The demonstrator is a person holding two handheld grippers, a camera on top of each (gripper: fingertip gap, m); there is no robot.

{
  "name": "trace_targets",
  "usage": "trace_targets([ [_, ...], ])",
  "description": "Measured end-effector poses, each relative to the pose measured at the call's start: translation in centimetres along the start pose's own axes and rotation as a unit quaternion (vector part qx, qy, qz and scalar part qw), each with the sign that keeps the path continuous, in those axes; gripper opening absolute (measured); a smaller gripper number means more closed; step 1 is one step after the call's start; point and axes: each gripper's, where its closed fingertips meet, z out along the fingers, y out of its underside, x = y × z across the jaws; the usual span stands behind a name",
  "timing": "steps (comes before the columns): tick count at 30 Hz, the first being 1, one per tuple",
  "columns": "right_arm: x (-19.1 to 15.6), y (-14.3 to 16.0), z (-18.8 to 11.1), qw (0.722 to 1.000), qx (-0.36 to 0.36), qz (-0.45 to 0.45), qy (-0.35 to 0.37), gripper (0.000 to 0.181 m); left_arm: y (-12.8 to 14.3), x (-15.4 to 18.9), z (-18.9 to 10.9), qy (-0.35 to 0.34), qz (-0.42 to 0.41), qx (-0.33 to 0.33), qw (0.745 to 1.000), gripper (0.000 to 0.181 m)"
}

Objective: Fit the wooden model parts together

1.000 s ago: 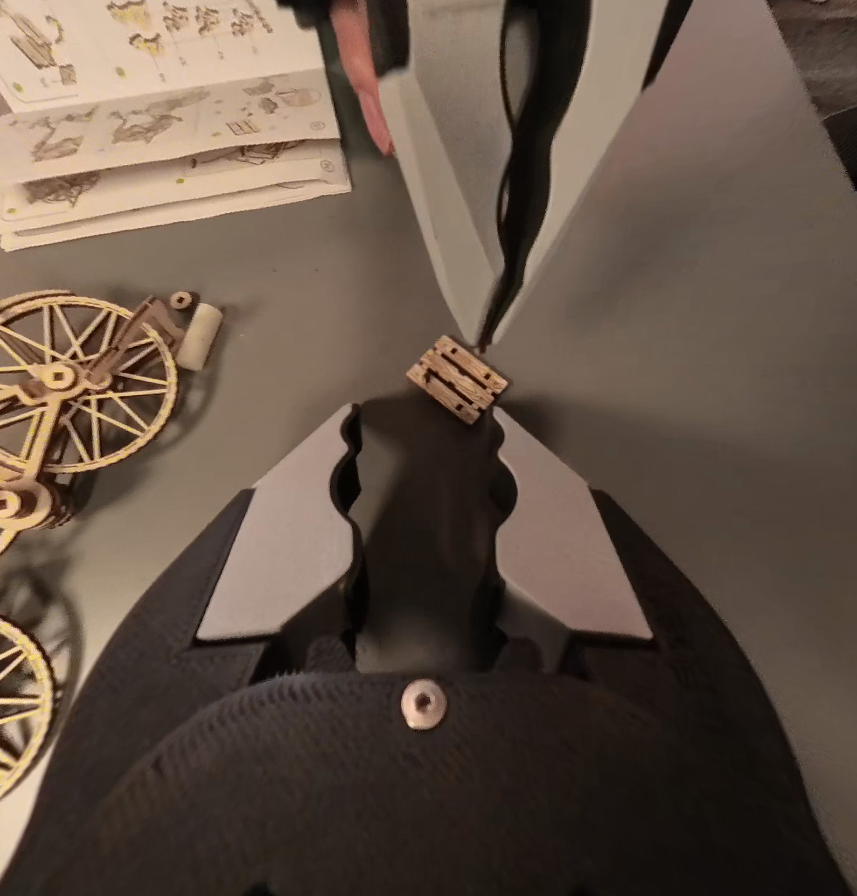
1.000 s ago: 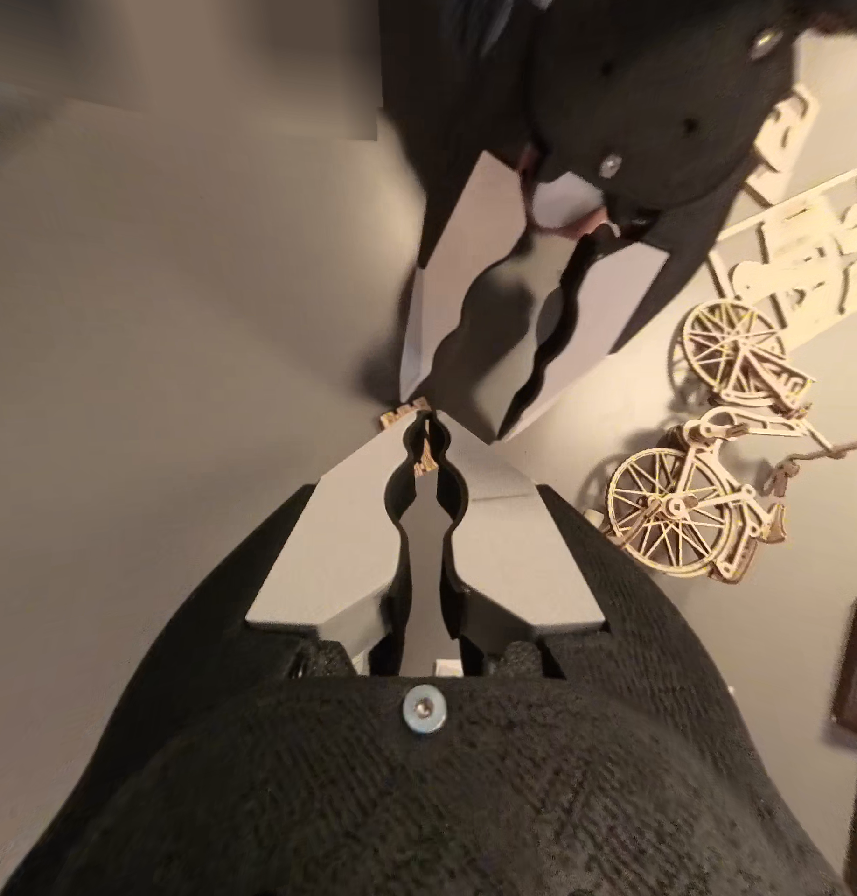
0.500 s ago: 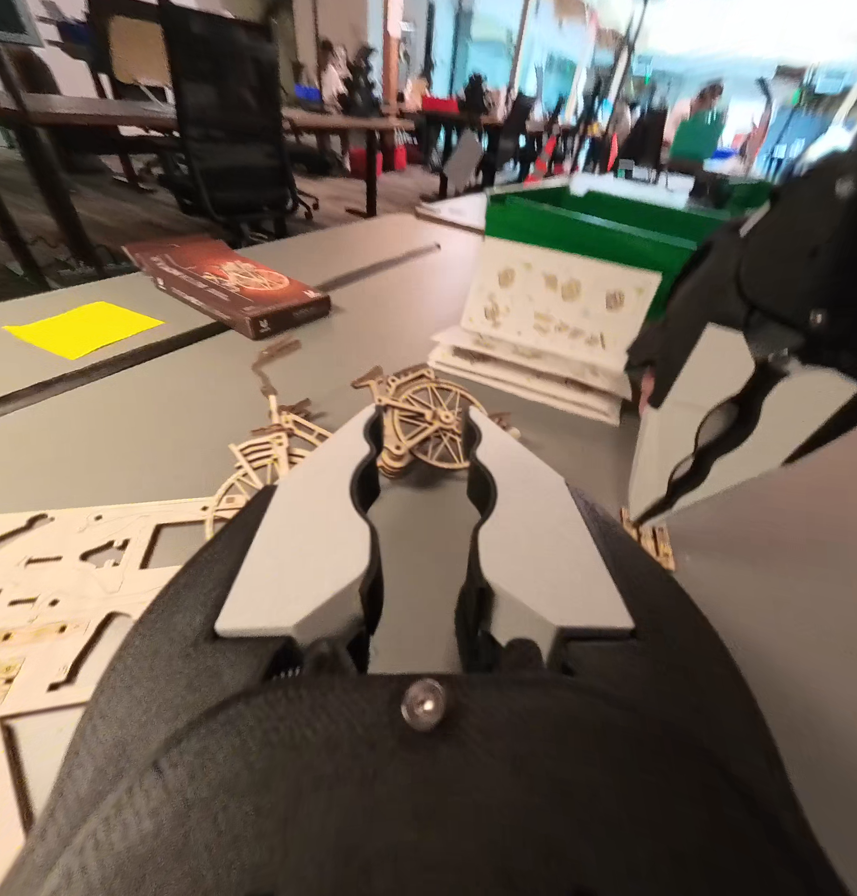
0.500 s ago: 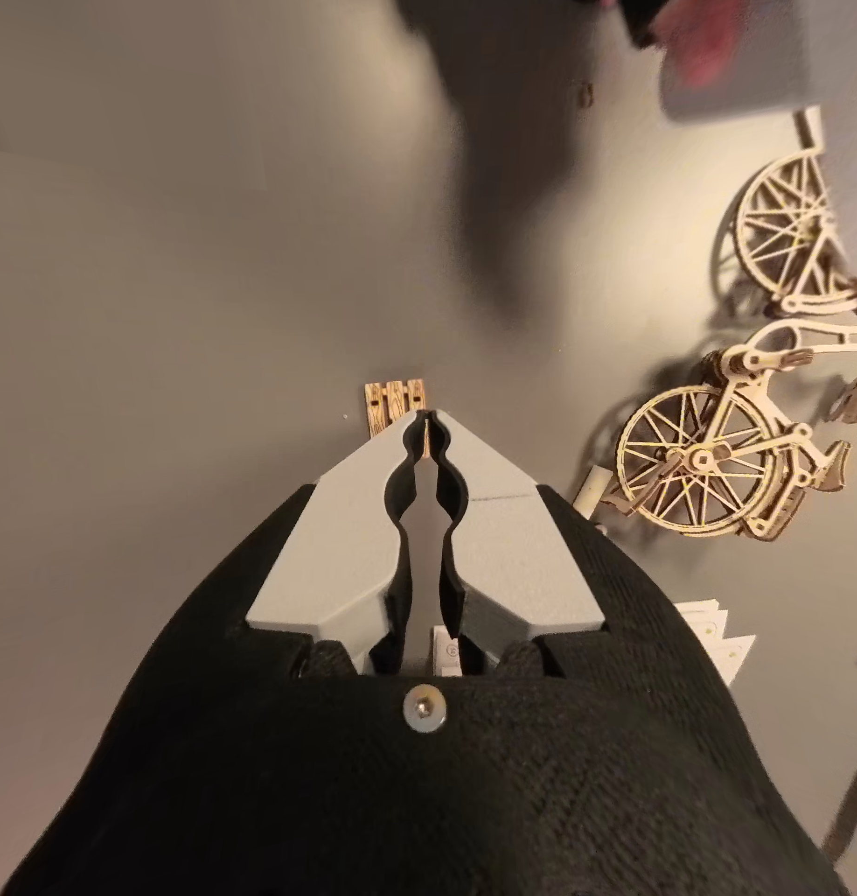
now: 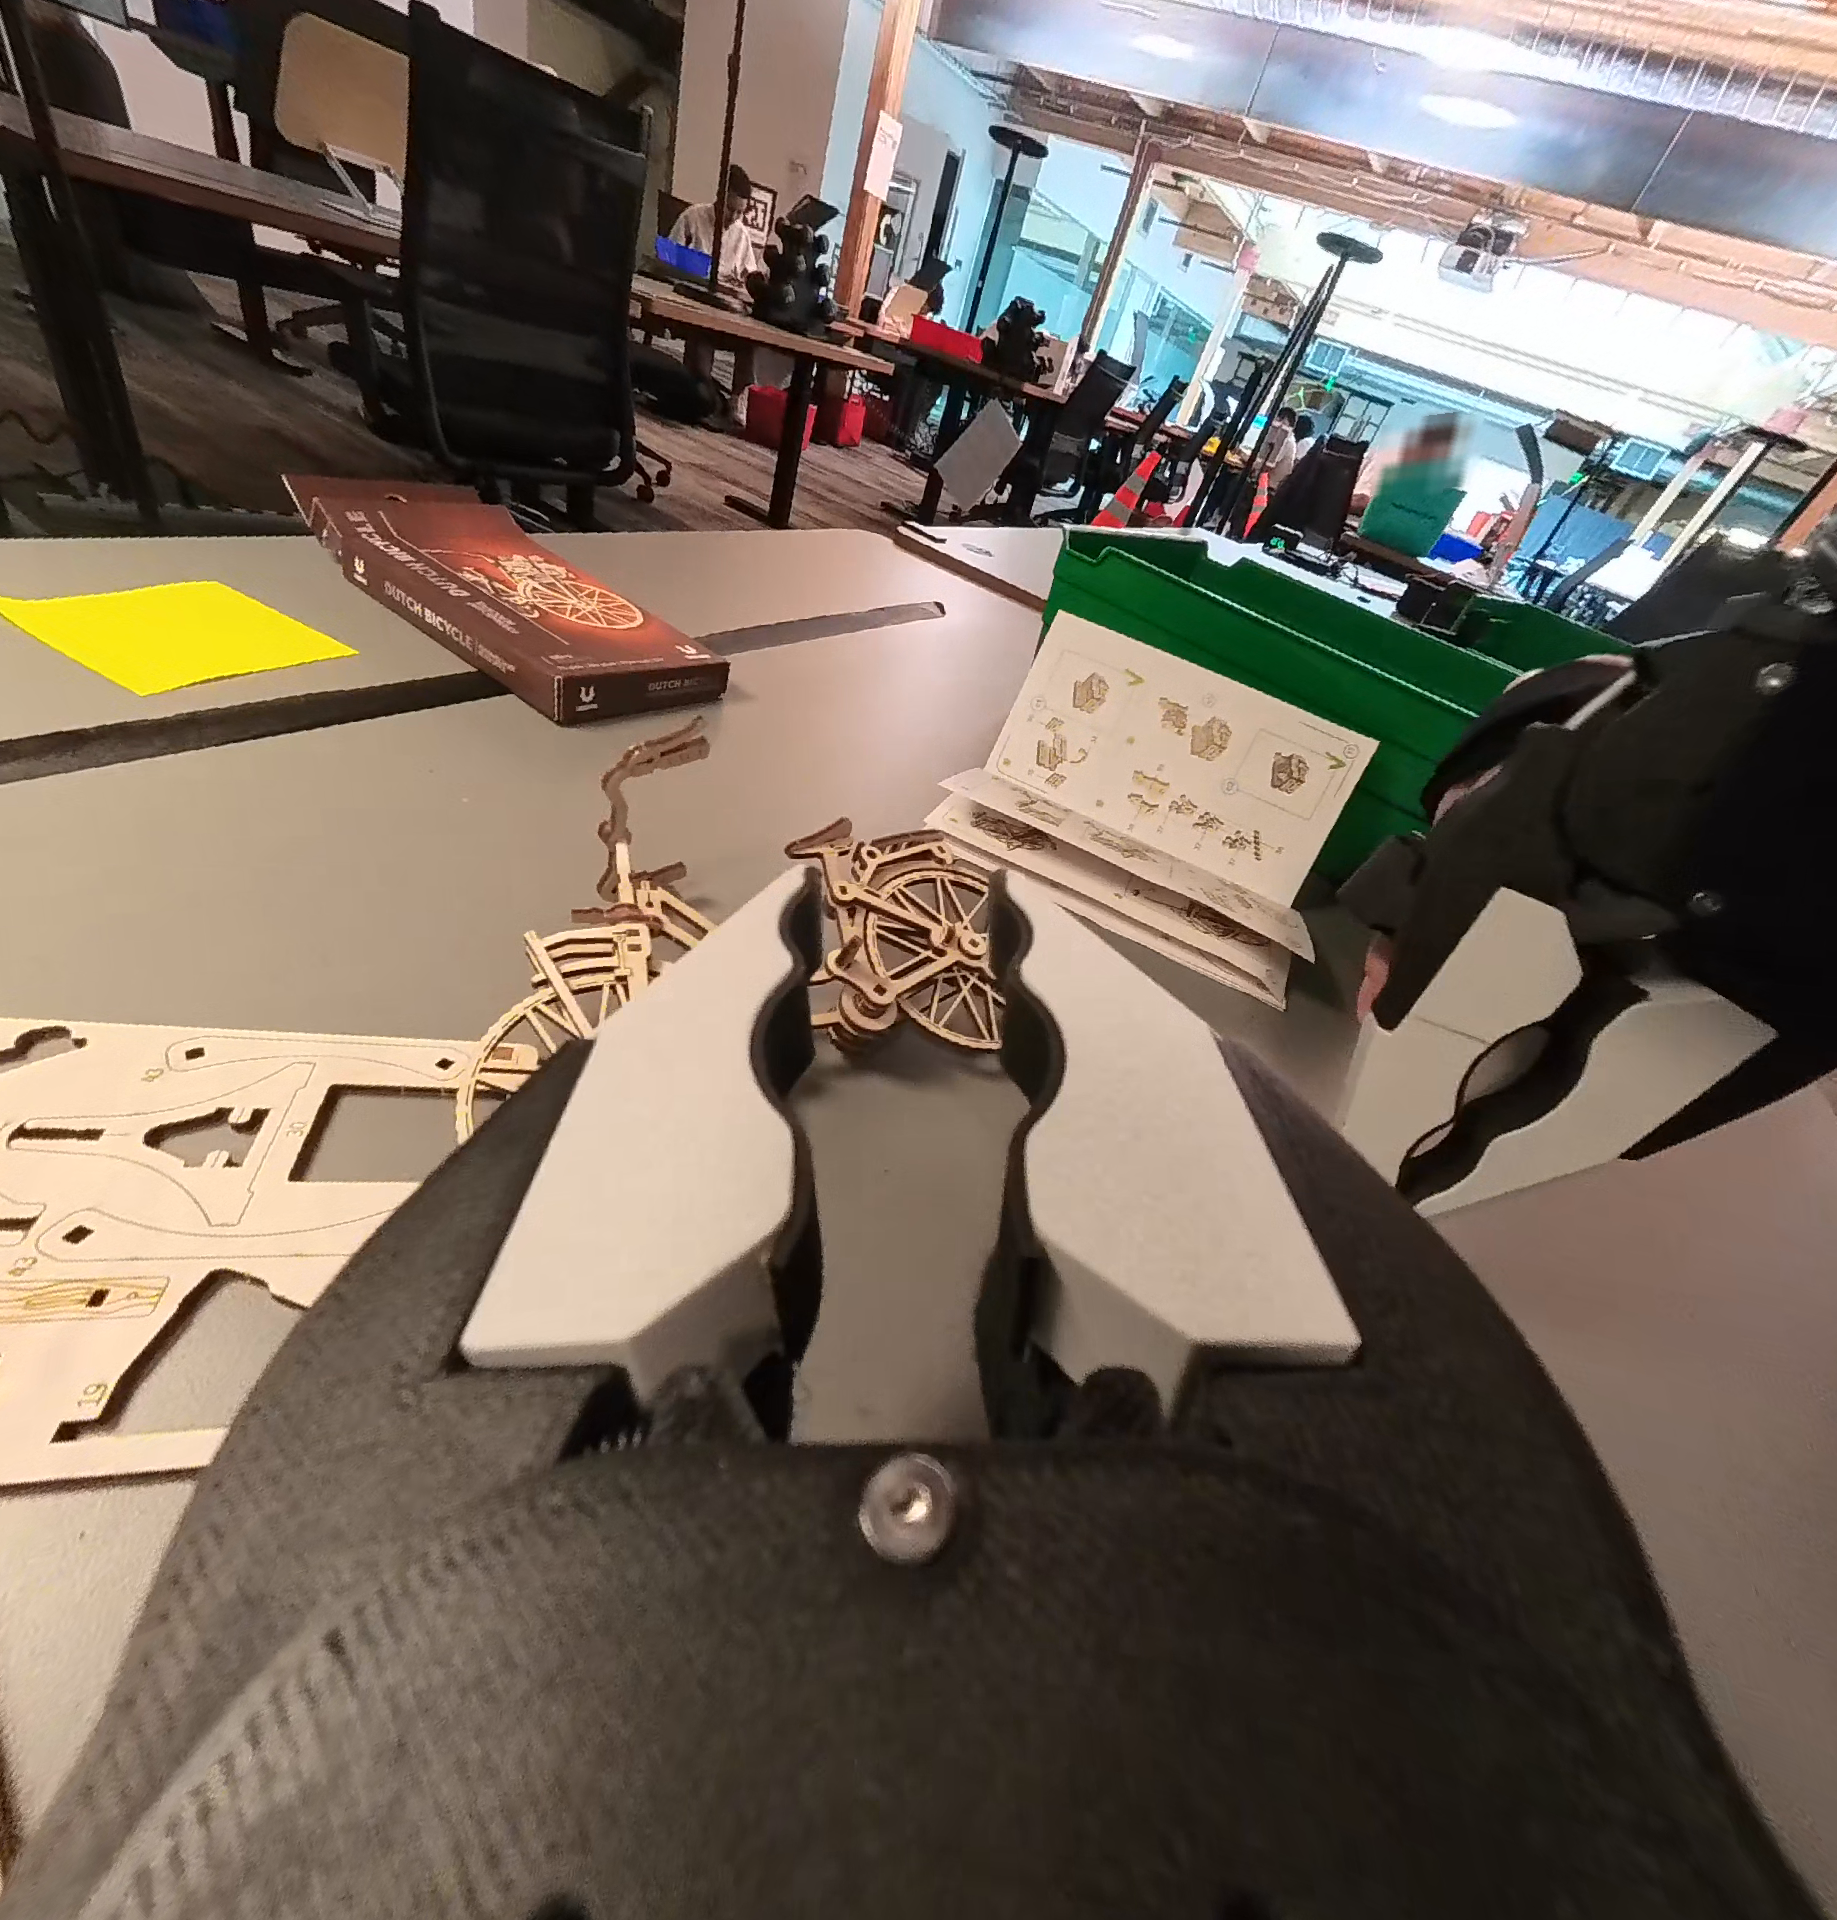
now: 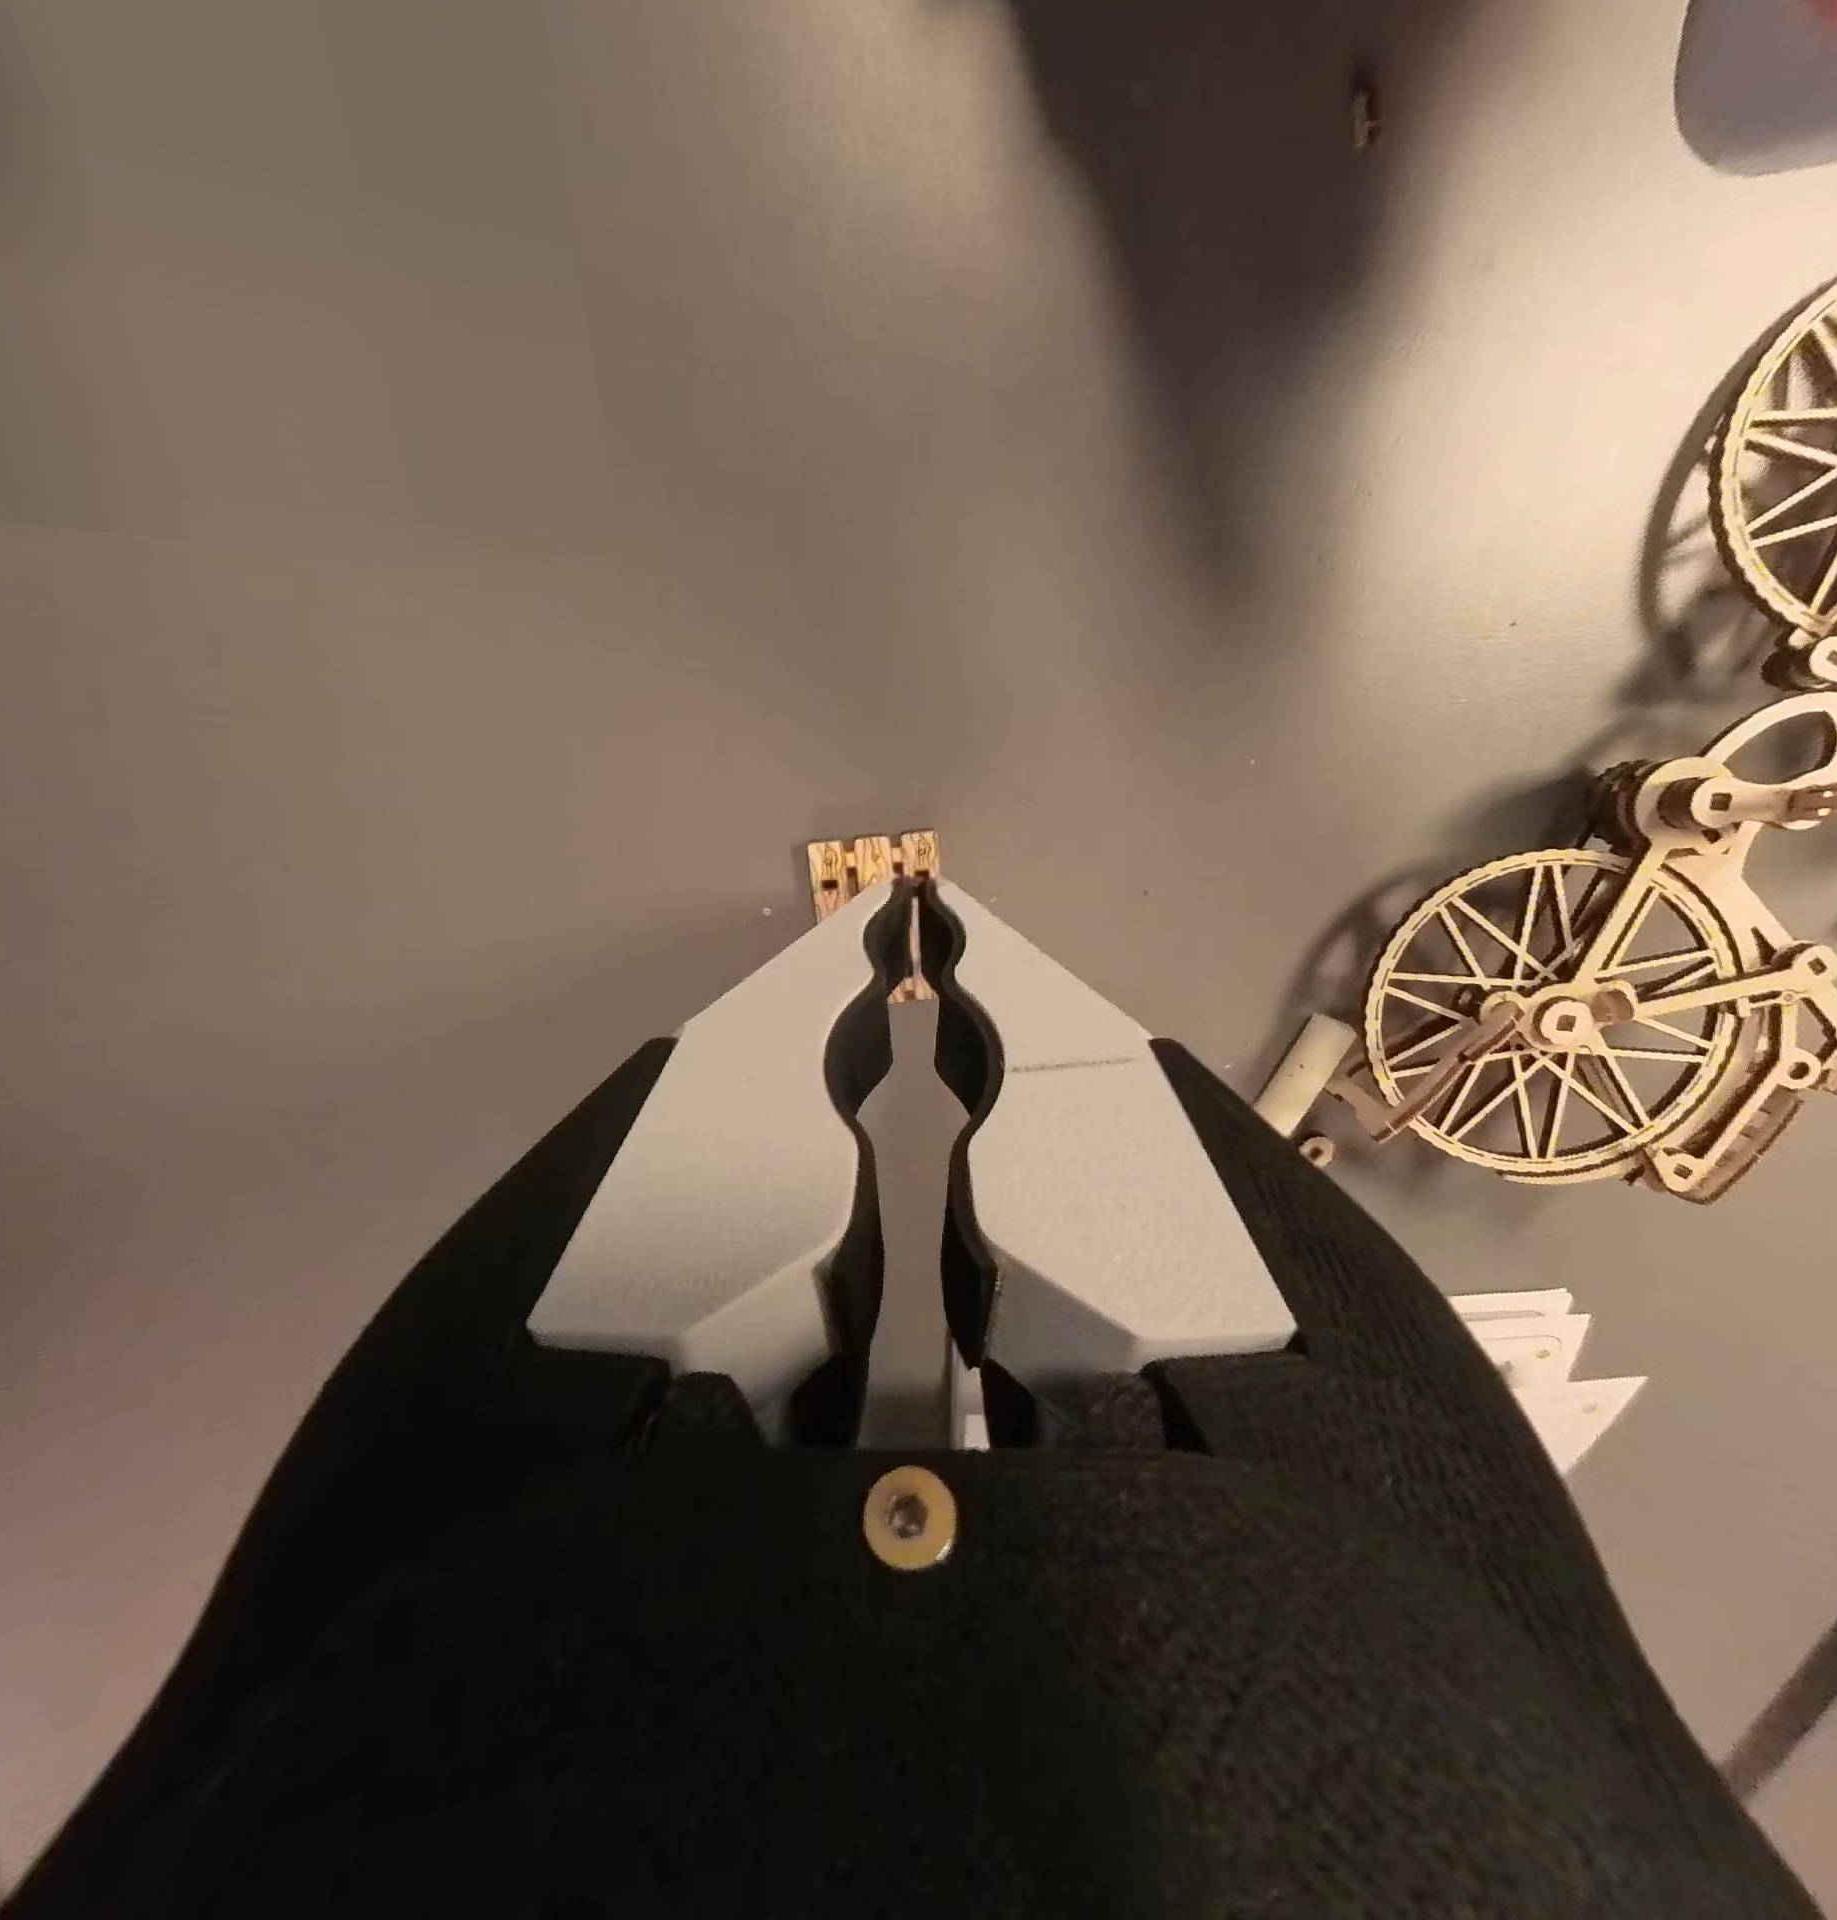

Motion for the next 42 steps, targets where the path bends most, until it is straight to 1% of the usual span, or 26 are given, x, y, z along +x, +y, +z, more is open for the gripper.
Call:
trace_targets([
  [18,-0.01,-0.10,0.28,0.999,-0.031,-0.012,-0.012,0.000,0.01,-0.20,0.04,0.014,-0.031,0.000,0.999,0.029],
  [26,-0.04,-0.07,0.34,0.998,-0.062,-0.012,-0.017,0.000,0.02,-0.15,0.05,0.017,-0.036,0.000,0.999,0.029],
  [36,-0.07,-0.12,0.44,0.998,-0.057,0.002,-0.038,0.000,0.05,-0.15,0.06,0.020,-0.040,0.000,0.999,0.029],
  [42,-0.07,-0.12,0.45,0.999,-0.030,0.012,-0.043,0.000,0.02,-0.16,0.03,0.021,-0.042,0.001,0.999,0.029],
])
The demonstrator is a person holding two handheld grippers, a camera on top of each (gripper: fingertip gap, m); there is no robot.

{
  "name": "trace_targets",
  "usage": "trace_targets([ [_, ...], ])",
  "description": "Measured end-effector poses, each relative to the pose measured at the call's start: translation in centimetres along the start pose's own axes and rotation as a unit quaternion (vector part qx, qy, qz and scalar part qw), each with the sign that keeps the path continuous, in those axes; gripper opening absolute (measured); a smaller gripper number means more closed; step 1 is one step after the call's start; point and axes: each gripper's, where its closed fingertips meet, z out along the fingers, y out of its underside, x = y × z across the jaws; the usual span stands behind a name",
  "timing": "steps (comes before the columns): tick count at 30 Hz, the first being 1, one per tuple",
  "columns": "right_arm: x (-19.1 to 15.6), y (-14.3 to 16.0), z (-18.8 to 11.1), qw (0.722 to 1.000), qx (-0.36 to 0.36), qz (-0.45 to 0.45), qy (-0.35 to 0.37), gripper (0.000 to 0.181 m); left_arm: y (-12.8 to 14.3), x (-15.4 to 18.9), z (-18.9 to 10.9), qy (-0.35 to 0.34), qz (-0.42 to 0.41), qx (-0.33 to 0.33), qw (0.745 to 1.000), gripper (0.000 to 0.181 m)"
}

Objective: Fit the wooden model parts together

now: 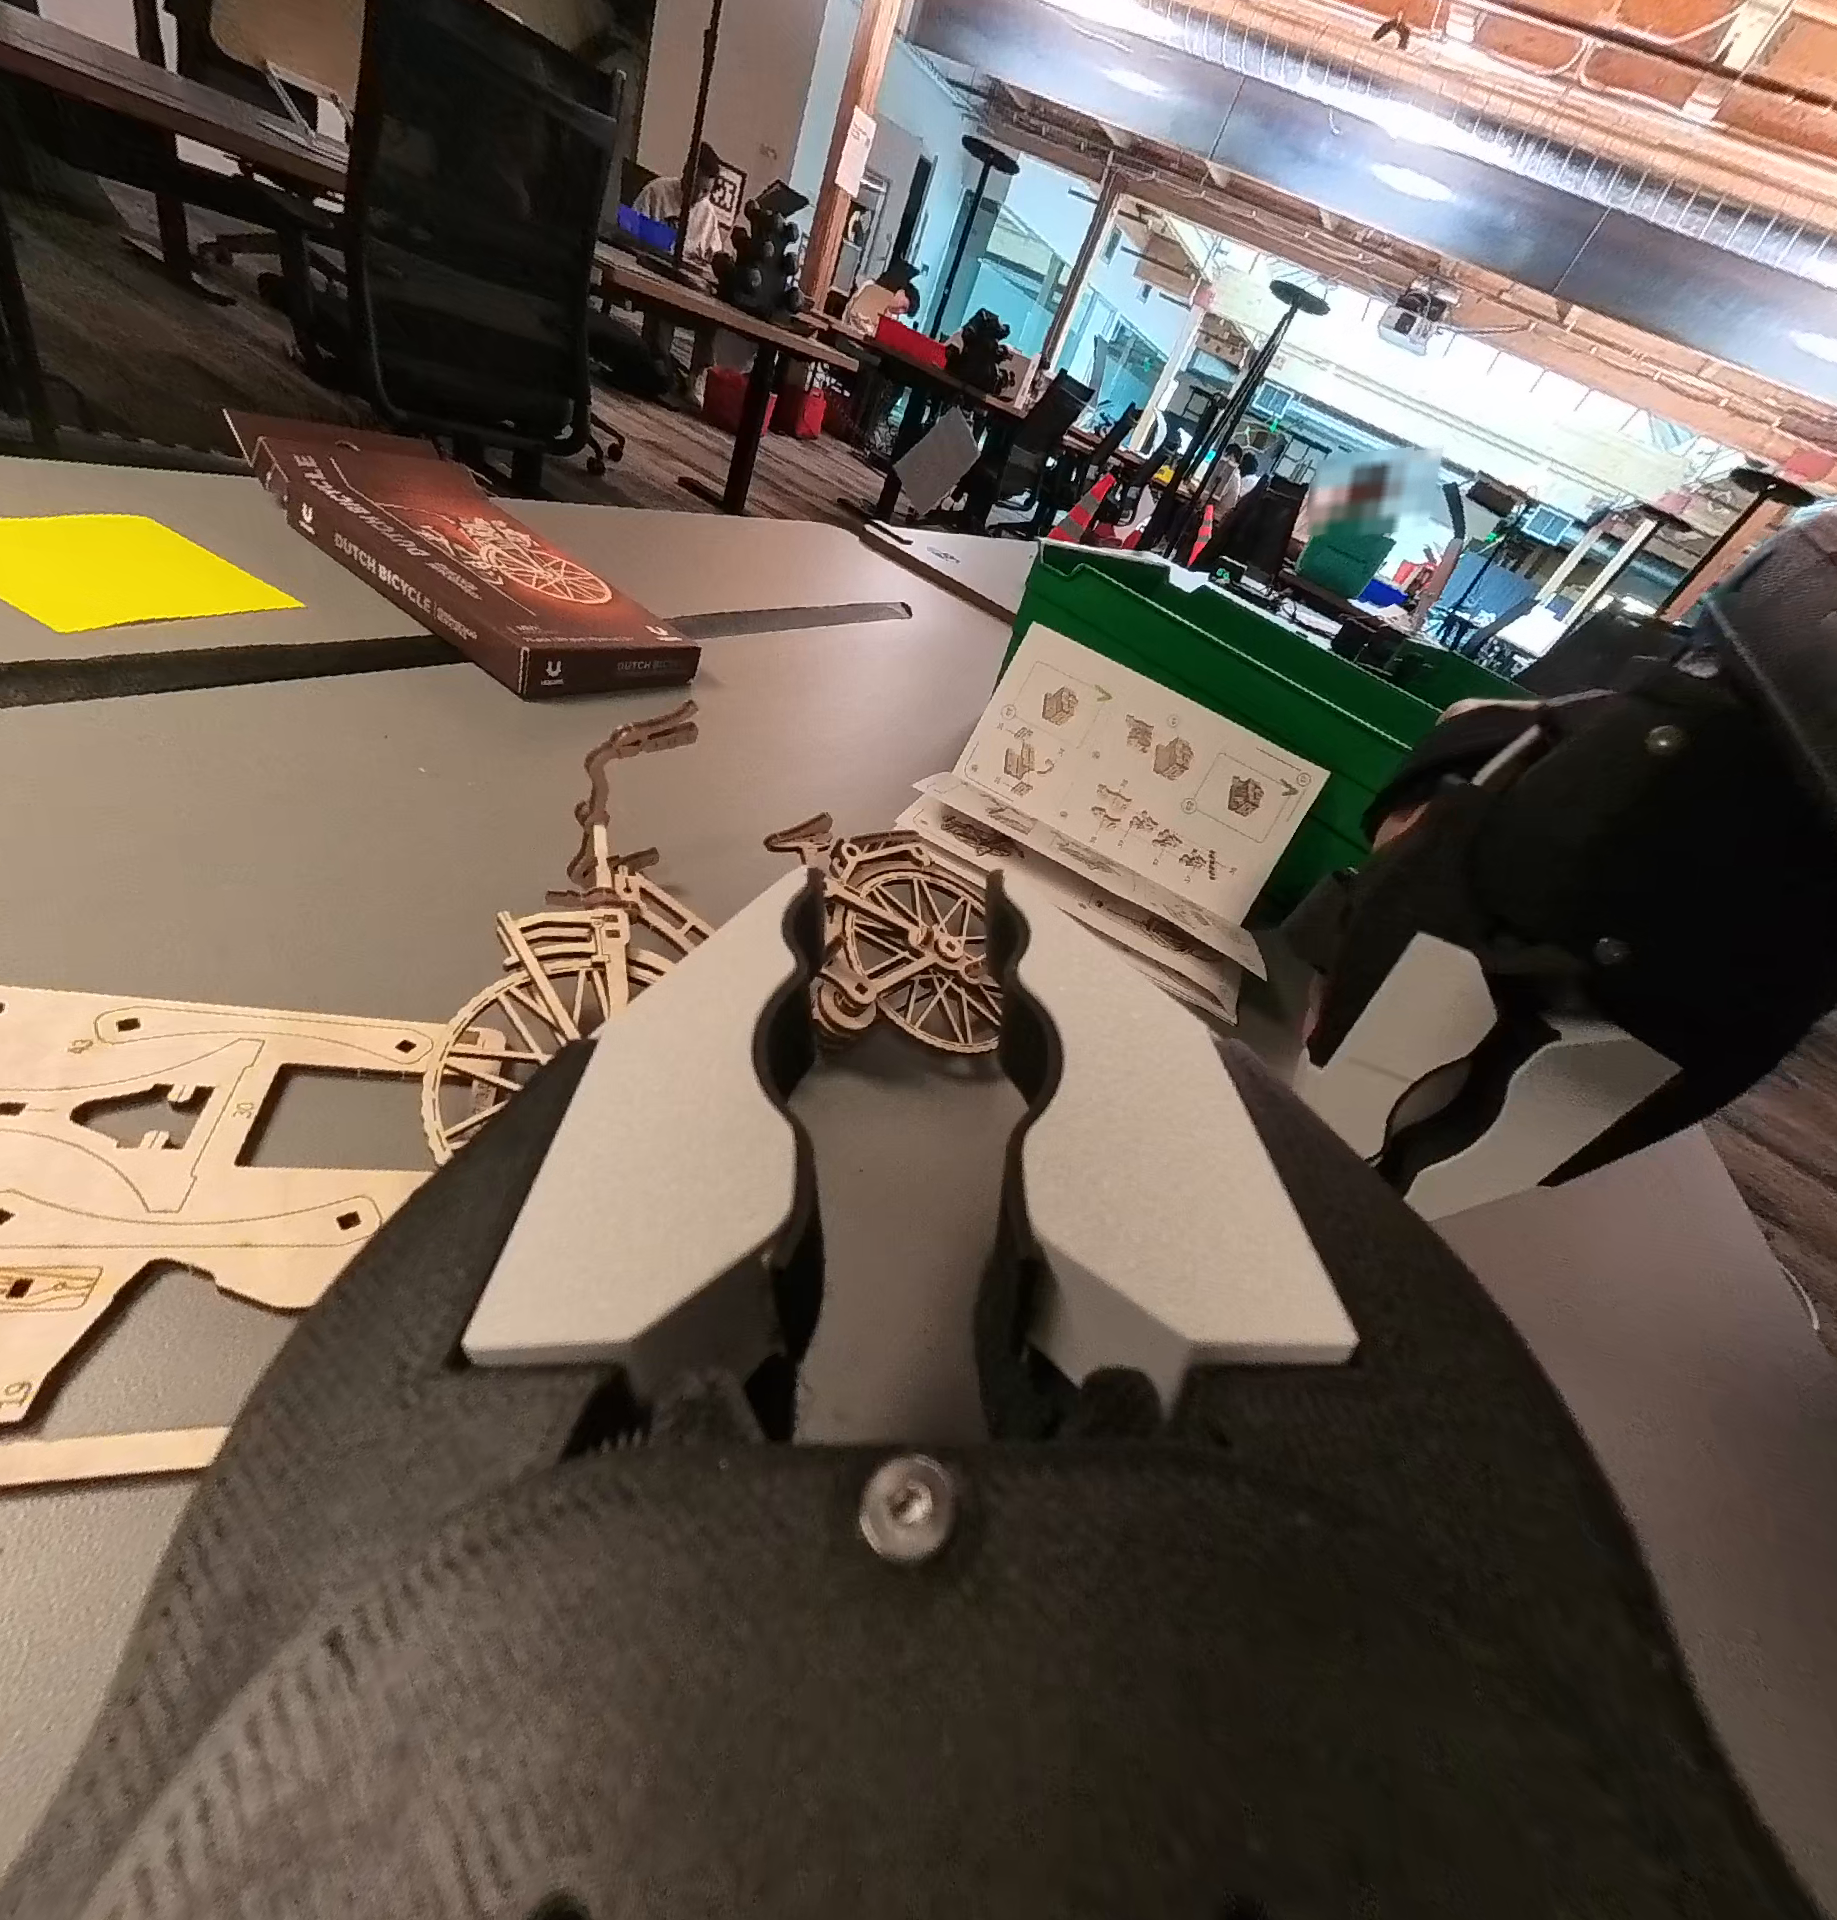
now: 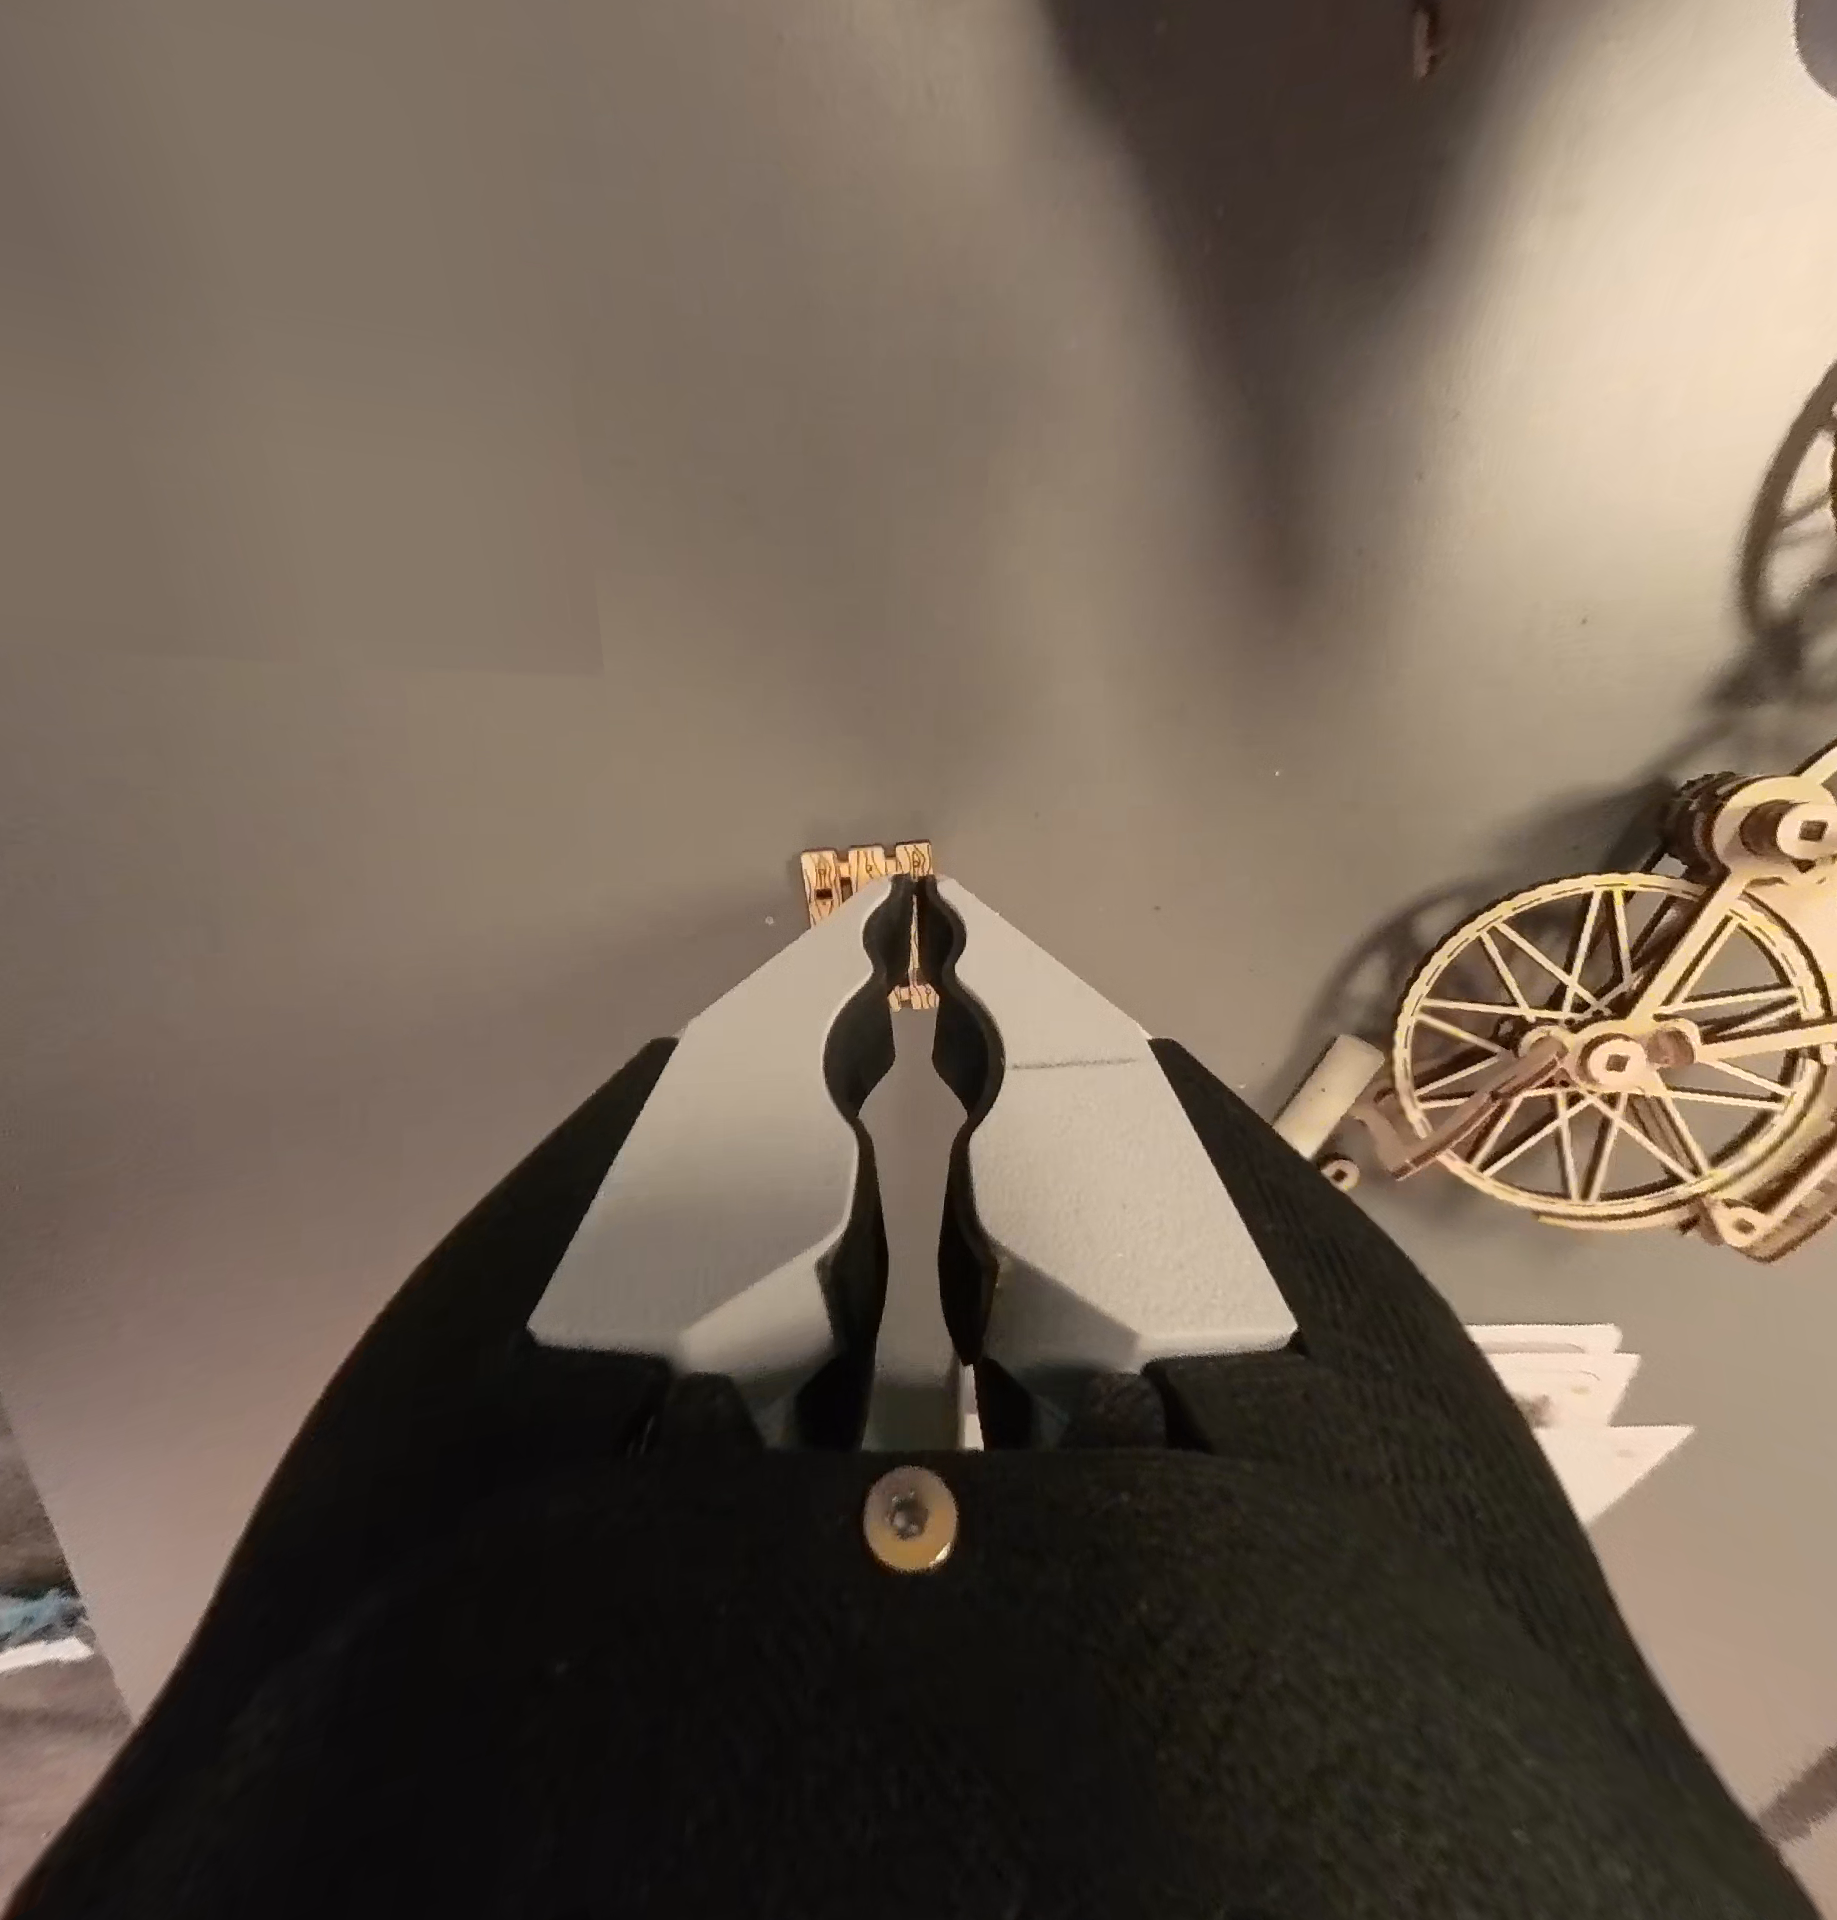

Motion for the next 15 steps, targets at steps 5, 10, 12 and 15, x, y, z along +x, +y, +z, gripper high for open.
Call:
trace_targets([
  [5,0.09,0.32,-0.05,1.000,0.025,0.010,0.006,0.000,-0.01,-0.04,-0.01,0.000,-0.003,0.001,1.000,0.029],
  [10,0.09,0.30,-0.03,0.999,0.043,0.016,0.006,0.000,-0.02,-0.02,-0.02,0.001,-0.003,0.001,1.000,0.029],
  [12,0.09,0.28,-0.03,0.998,0.063,0.028,0.001,0.000,-0.01,-0.02,-0.01,0.002,-0.004,0.001,1.000,0.029],
  [15,0.08,0.25,-0.04,0.996,0.086,0.034,-0.002,0.000,-0.05,0.00,-0.04,0.002,-0.004,0.002,1.000,0.029],
])
